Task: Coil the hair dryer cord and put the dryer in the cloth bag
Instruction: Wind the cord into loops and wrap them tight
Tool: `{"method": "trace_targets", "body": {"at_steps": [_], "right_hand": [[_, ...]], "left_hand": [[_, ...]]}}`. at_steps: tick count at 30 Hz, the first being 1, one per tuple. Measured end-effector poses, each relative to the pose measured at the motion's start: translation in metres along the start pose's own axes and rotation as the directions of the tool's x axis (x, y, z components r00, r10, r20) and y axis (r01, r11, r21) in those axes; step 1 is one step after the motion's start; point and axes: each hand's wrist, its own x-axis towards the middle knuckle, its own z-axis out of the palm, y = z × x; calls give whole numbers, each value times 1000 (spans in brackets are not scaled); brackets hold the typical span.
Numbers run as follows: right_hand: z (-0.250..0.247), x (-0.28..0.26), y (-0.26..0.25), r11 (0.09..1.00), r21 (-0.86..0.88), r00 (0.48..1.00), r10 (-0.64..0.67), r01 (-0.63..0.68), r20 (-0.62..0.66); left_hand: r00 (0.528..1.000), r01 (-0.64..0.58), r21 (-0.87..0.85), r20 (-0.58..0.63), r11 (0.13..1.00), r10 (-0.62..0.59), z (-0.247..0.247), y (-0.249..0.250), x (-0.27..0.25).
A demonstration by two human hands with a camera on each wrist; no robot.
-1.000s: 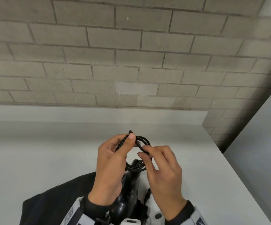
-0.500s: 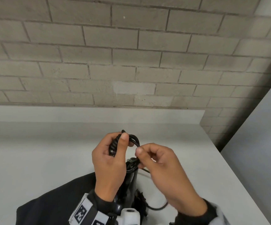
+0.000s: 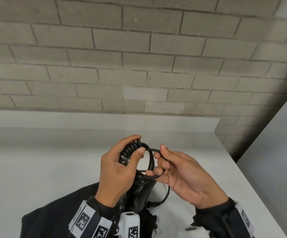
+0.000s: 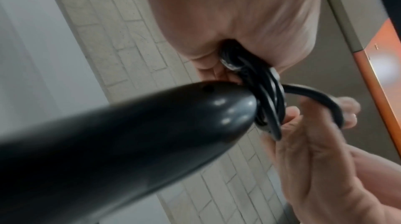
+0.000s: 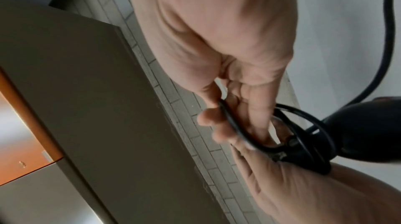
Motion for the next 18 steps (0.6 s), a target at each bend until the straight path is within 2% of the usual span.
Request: {"method": "trace_targets", "body": {"at_steps": [1,3,5,6,8,10,13,15,16,18], "right_hand": [[-1,0,-1,998,54,999,41,-42,21],[-3,-1,-4,956,234,977,141,-177,161],[-1,-6,-4,931,294,963,154,-217,223],[-2,-8,-1,955,252,976,108,-155,188],[-3,-12,12,992,108,985,-84,68,154],[-7,-13,29,950,-29,938,-303,312,170],[-15,-14,52,780,-291,833,-512,553,210],[-15,-13,65,633,-468,776,-589,617,227],[-14,-11,70,538,-561,740,-635,630,222],[-13,-8,78,305,-704,628,-736,641,253]], "left_hand": [[1000,-11,-1,-6,1000,11,0,-1,0],[998,-53,6,-14,999,53,1,-2,1],[996,-81,12,-22,997,81,2,-3,1],[996,-86,12,-31,996,87,2,-3,2],[994,-88,15,-57,996,89,1,-5,3],[993,-91,21,-73,996,92,0,-6,3],[993,-75,12,-88,997,76,0,-6,3],[993,-74,13,-91,997,74,1,-6,2],[993,-73,13,-90,997,74,2,-6,2],[993,-76,11,-87,997,76,3,-6,1]]}}
